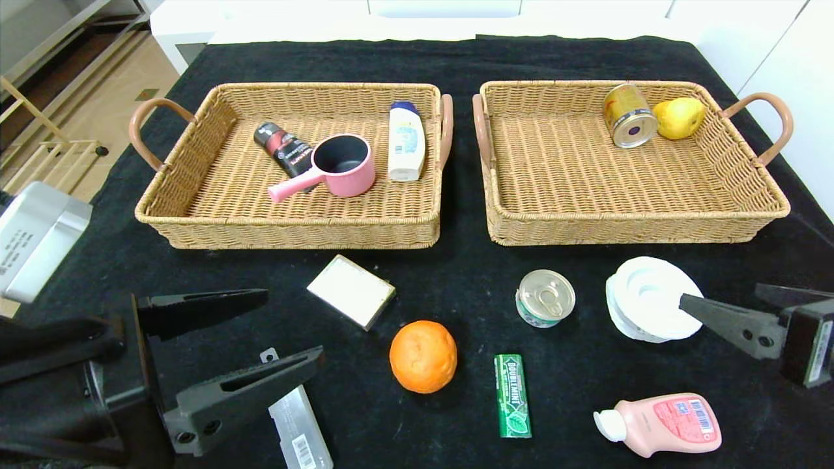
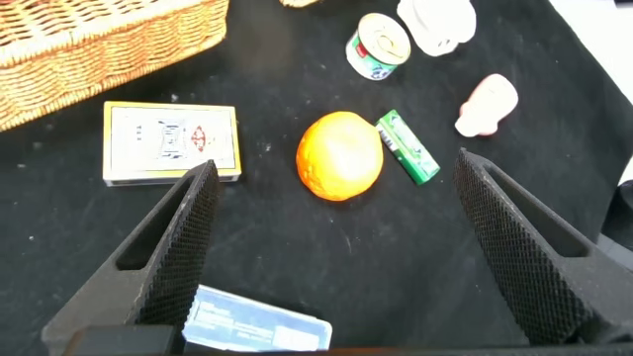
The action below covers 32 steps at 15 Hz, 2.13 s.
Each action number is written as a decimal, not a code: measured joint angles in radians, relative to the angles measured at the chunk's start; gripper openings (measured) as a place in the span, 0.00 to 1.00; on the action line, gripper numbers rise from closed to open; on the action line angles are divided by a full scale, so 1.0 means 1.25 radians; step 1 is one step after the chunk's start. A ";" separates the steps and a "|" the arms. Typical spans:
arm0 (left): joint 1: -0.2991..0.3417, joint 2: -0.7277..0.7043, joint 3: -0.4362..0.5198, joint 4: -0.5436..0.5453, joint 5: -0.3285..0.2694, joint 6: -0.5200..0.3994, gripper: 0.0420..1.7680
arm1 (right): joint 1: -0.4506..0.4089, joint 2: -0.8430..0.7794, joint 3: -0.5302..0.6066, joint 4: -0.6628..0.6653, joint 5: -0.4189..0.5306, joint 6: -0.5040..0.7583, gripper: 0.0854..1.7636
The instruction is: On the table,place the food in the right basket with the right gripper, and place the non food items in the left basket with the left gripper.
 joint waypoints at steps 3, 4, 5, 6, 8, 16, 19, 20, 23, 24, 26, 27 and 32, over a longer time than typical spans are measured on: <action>0.001 0.000 0.000 0.002 0.001 0.000 0.97 | -0.017 0.061 -0.132 0.173 -0.053 0.130 0.97; 0.001 0.000 0.000 0.000 0.003 -0.001 0.97 | -0.027 0.083 -0.166 0.225 -0.058 0.159 0.97; 0.001 0.001 0.000 -0.001 0.012 -0.002 0.97 | -0.040 0.106 -0.190 0.251 -0.061 0.178 0.97; 0.001 0.002 -0.001 -0.001 0.024 -0.002 0.97 | -0.053 0.127 -0.204 0.257 -0.062 0.185 0.97; 0.000 0.004 -0.002 0.001 0.029 -0.001 0.97 | -0.082 0.166 -0.214 0.257 -0.061 0.187 0.97; -0.001 0.007 0.003 0.002 0.030 0.000 0.97 | -0.124 0.268 -0.213 0.226 -0.063 0.186 0.97; -0.001 0.007 0.006 0.001 0.029 0.001 0.97 | -0.131 0.283 -0.211 0.214 -0.061 0.187 0.97; -0.001 0.008 0.007 0.001 0.029 0.001 0.97 | -0.133 0.286 -0.210 0.214 -0.062 0.187 0.97; -0.001 0.007 0.009 0.002 0.030 0.002 0.97 | -0.133 0.293 -0.208 0.213 -0.062 0.187 0.97; -0.001 0.007 0.009 0.002 0.030 0.002 0.97 | -0.133 0.294 -0.208 0.213 -0.062 0.187 0.97; -0.001 0.004 0.009 0.002 0.029 0.004 0.97 | -0.132 0.297 -0.207 0.213 -0.061 0.187 0.86; -0.001 0.003 0.009 0.002 0.030 0.004 0.97 | -0.132 0.299 -0.206 0.212 -0.061 0.187 0.77; -0.001 0.005 0.013 -0.002 0.030 0.004 0.97 | -0.130 0.311 -0.198 0.210 -0.059 0.198 0.41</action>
